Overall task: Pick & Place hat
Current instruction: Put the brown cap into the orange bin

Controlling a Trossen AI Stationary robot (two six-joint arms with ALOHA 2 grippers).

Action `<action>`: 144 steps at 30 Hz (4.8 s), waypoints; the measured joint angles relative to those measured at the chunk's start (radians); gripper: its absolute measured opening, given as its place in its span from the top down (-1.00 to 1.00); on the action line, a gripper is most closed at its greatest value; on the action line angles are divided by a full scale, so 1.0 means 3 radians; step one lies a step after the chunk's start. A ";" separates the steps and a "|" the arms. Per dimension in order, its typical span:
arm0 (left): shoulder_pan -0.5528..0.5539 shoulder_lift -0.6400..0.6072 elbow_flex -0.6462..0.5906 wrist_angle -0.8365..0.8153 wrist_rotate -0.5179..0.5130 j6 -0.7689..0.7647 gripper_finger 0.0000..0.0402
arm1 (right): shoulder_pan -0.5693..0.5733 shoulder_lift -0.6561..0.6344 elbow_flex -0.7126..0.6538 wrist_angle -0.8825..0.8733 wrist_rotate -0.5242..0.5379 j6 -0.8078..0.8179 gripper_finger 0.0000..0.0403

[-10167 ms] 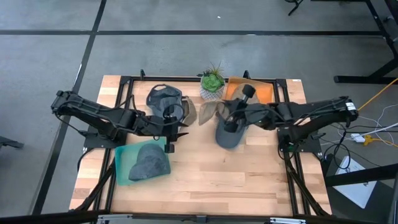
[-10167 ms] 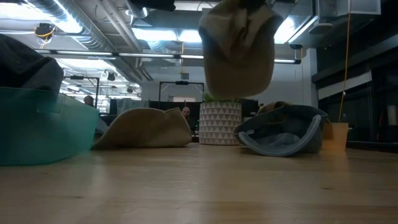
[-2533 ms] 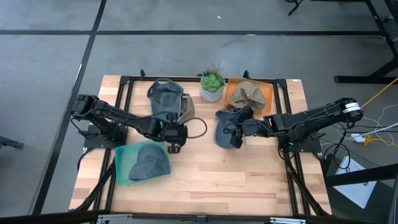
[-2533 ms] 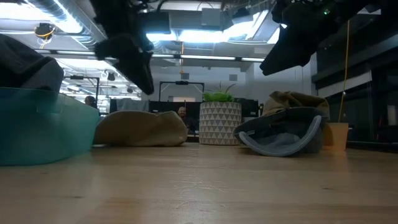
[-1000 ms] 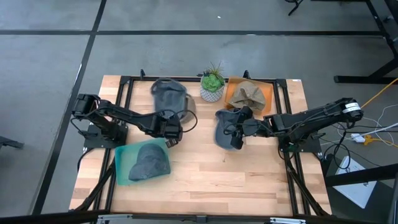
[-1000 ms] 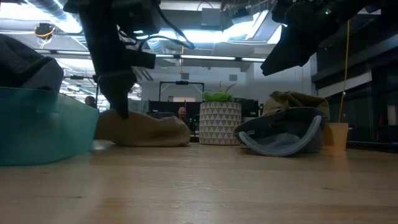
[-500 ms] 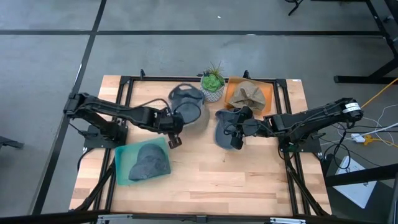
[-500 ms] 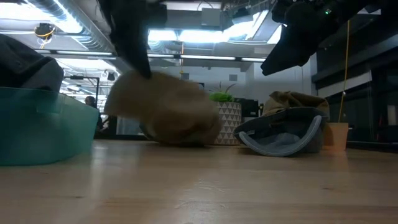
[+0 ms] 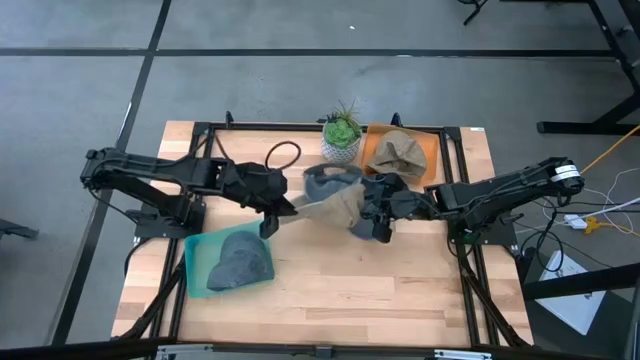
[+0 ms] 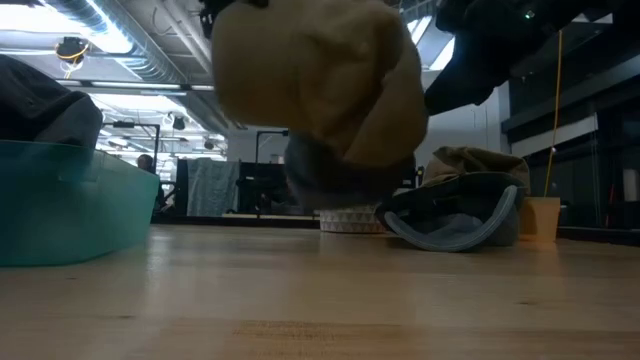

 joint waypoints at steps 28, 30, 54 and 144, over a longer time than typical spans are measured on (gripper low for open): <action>0.0576 0.0026 -0.0037 0.0347 0.0081 0.0060 0.95 | 0.0090 -0.0047 0.0003 0.0581 0.0406 -0.0532 -0.05; 0.0565 0.0000 -0.0013 0.0376 0.0067 0.0055 0.94 | 0.0091 -0.0047 0.0003 0.0661 0.0229 -0.0515 -0.02; 0.0361 -0.0234 -0.0001 0.0500 0.0298 -0.0275 0.94 | 0.0139 -0.0054 0.0003 0.1275 0.0808 -0.0796 0.15; 0.0280 -0.0393 0.0000 0.0659 0.0259 -0.0104 0.92 | -0.0420 -0.0303 0.0001 0.1622 -0.1446 -0.1111 0.98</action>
